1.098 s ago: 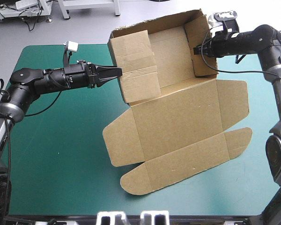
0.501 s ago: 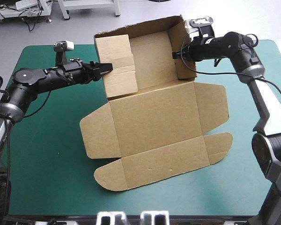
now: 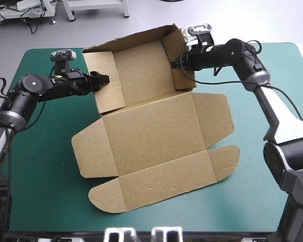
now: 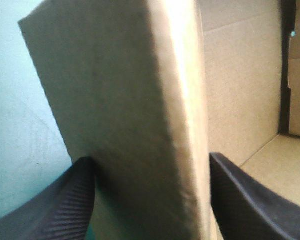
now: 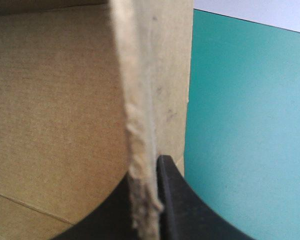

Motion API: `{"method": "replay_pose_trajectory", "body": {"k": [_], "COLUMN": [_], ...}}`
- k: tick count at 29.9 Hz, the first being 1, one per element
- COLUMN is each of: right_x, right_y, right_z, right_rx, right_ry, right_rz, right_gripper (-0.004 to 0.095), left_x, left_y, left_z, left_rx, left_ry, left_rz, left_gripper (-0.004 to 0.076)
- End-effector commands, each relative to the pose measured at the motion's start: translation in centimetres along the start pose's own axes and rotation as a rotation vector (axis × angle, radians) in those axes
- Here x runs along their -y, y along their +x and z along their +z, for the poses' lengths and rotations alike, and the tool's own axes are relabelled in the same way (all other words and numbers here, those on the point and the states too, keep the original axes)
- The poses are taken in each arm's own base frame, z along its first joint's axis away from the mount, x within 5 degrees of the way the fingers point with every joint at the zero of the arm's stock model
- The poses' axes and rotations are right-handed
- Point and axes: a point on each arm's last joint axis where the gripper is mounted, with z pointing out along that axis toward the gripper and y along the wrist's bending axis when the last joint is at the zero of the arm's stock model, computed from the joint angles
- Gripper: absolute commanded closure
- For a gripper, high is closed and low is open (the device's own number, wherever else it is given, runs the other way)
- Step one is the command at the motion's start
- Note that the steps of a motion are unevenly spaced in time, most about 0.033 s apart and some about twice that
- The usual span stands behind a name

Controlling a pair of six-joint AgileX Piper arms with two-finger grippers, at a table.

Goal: Fold the box

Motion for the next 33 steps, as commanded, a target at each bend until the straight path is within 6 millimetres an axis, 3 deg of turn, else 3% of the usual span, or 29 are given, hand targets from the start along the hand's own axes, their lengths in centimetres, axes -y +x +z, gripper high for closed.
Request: {"method": "replay_pose_trajectory", "body": {"k": [1, 7, 15, 17, 21, 33], "right_x": [-2.9, -3.2, -3.5, -3.5, -3.4, -4.0], "right_y": [-2.2, -2.4, -2.4, -2.4, -2.0, 1.3], "right_z": [-3.3, -3.3, -3.4, -3.4, -3.3, -0.7], "right_rx": [0.110, 0.119, 0.127, 0.121, 0.084, -0.229], "right_ry": [-0.128, -0.165, -0.198, -0.200, -0.177, 0.075], "right_rz": [0.049, 0.072, 0.084, 0.077, 0.038, -0.136], "right_gripper": [0.0931, 0.0932, 0.0931, 0.0931, 0.0931, 0.0931], "left_x": [2.2, 2.3, 1.6, 1.5, 2.1, 2.1], "left_y": [-1.4, -1.1, -0.9, -0.8, -0.6, 1.7], "left_z": [-1.3, -0.9, -0.3, -0.1, 0.3, 3.1], "left_rx": [0.111, 0.099, 0.075, 0.073, 0.057, -0.147], "left_ry": [0.022, -0.032, -0.082, -0.079, -0.067, -0.043], "left_rz": [-0.015, -0.074, -0.147, -0.168, -0.121, -0.100], "left_gripper": [0.0281, 0.0372, 0.0402, 0.0481, 0.0731, 0.0734]}}
